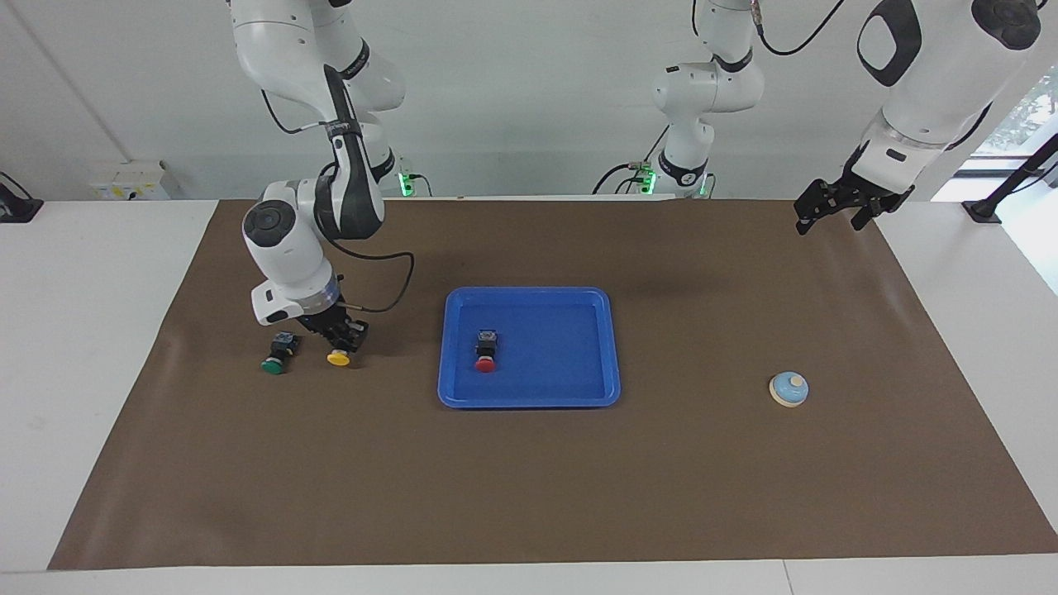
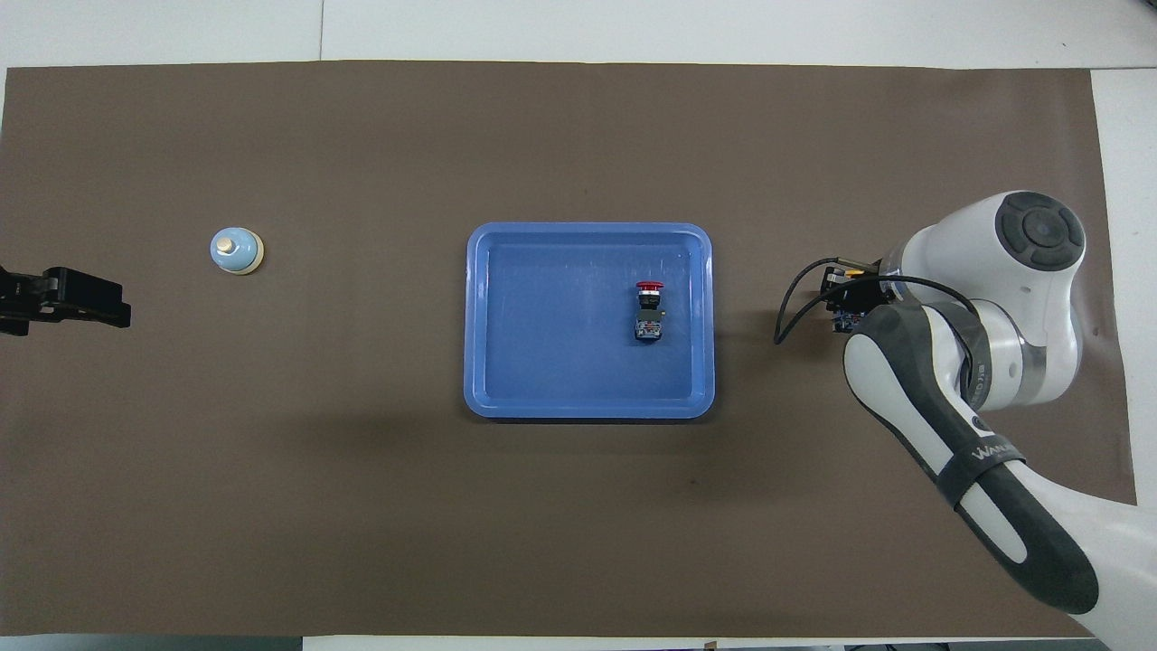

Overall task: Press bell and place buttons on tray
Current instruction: 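Carry the yellow button into the tray and release it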

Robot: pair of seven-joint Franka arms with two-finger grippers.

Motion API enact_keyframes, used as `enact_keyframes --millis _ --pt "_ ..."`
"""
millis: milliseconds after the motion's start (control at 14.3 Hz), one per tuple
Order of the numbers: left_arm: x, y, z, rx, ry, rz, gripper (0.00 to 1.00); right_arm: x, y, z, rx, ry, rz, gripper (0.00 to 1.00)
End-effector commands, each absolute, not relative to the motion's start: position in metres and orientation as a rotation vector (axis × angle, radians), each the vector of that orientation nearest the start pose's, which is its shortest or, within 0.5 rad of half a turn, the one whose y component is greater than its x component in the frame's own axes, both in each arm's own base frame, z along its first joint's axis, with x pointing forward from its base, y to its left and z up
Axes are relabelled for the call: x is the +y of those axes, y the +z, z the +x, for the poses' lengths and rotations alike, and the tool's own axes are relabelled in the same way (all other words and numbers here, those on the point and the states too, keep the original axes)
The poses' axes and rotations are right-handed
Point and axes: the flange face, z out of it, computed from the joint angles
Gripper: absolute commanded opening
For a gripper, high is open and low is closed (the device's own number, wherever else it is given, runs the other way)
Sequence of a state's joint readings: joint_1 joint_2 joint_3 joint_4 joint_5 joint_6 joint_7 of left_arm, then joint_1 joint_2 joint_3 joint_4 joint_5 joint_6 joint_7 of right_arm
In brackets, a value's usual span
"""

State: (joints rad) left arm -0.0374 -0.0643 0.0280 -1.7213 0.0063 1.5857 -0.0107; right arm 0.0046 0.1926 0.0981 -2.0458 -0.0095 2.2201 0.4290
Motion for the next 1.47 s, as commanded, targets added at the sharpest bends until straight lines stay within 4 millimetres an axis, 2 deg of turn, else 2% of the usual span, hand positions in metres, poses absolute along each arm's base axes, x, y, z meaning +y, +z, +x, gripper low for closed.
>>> enact_keyframes --millis 0,280,490,630,770,910,980,1120,1330,1400 --pt "-0.002 0.594 0.532 0.012 0.089 -3.15 1.0 0.114 0.381 0.593 0.457 0.029 -3.098 0.0" --pt "-0.002 0.594 0.532 0.012 0.089 -3.15 1.0 0.194 0.397 0.59 0.436 -0.018 -3.073 0.0" --pt "-0.002 0.594 0.532 0.012 0.089 -3.15 1.0 0.272 0.397 0.583 0.489 -0.025 -3.048 0.0" --pt "-0.002 0.594 0.532 0.012 0.089 -3.15 1.0 0.321 0.385 0.581 0.522 -0.025 -3.029 0.0" --pt "-0.002 0.594 0.532 0.012 0.089 -3.15 1.0 0.351 0.365 0.574 0.498 -0.045 -3.015 0.0" --pt "-0.002 0.594 0.532 0.012 0.089 -3.15 1.0 0.373 0.335 0.564 0.457 -0.038 -3.026 0.0" --pt "-0.003 0.594 0.532 0.014 0.089 -3.15 1.0 0.376 0.32 0.562 0.449 -0.046 -3.022 0.0" --pt "-0.002 0.594 0.532 0.012 0.089 -3.15 1.0 0.366 0.296 0.552 0.437 -0.06 -3.026 0.0" --pt "-0.002 0.594 0.532 0.012 0.089 -3.15 1.0 0.36 0.287 0.548 0.458 -0.053 -3.027 0.0" --pt "-0.002 0.594 0.532 0.012 0.089 -3.15 1.0 0.359 0.287 0.548 0.467 -0.051 -3.024 0.48"
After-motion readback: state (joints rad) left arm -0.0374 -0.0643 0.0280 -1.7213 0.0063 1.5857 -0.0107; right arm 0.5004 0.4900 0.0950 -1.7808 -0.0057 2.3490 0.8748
